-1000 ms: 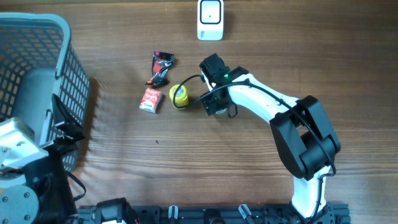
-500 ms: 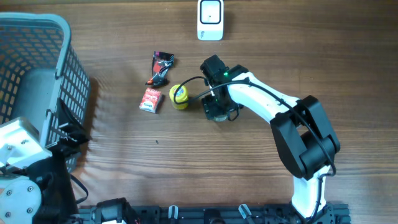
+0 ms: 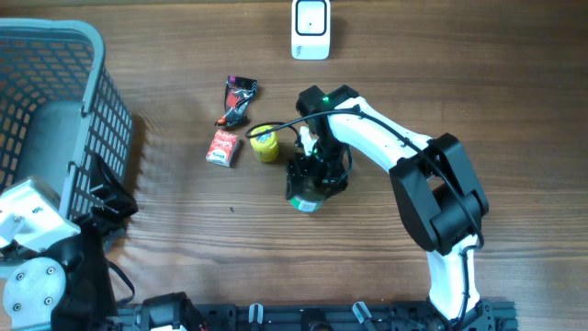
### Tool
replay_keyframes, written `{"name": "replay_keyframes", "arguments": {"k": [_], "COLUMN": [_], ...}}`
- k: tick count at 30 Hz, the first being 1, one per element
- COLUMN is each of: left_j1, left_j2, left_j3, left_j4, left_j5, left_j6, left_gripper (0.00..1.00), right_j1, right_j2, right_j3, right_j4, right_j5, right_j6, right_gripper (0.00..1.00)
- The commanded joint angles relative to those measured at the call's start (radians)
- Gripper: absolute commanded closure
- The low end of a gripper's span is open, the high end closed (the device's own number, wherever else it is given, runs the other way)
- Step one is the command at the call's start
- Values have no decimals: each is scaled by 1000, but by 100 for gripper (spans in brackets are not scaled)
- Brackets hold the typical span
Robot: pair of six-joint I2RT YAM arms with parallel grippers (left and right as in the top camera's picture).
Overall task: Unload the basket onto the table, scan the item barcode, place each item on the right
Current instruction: 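Lift the tin with the right gripper and turn its label, then carry the tin to the white scanner and hold it there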
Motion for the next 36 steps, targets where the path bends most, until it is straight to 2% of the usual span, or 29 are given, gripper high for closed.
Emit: {"name": "replay_keyframes", "arguments": {"k": [1,8,19,24,26,31,36], "left_j1": [-5,-5,-5,-5,-5,-5,-5], "left_j2": [4,4,4,4,4,4,4], "left_j3": [-3,-3,-3,-3,-3,-3,-3], "left_j4": [-23,-49,-49,-52,-53,-53,-53], "left_j5": [12,13,13,13,13,13,13], "left_j6": [-64,-64,-64,-64,-64,-64,-64], "left_gripper": [0,0,0,0,0,0,0], "right_j1": [5,-8,-17,-53,-93,-200,-237], "right_j2": [17,17,17,17,17,17,17], "right_j3": [27,27,27,45,89,210,252], "right_j4": [-16,-111,-158,-53,-60,-52,207], "right_j5": [-245,-263,-266,-175,-79,91,197], "right_j6": [11,1,-27,-69,-90,-109,-151], "right_gripper": [43,42,43,46,50,49,47]}}
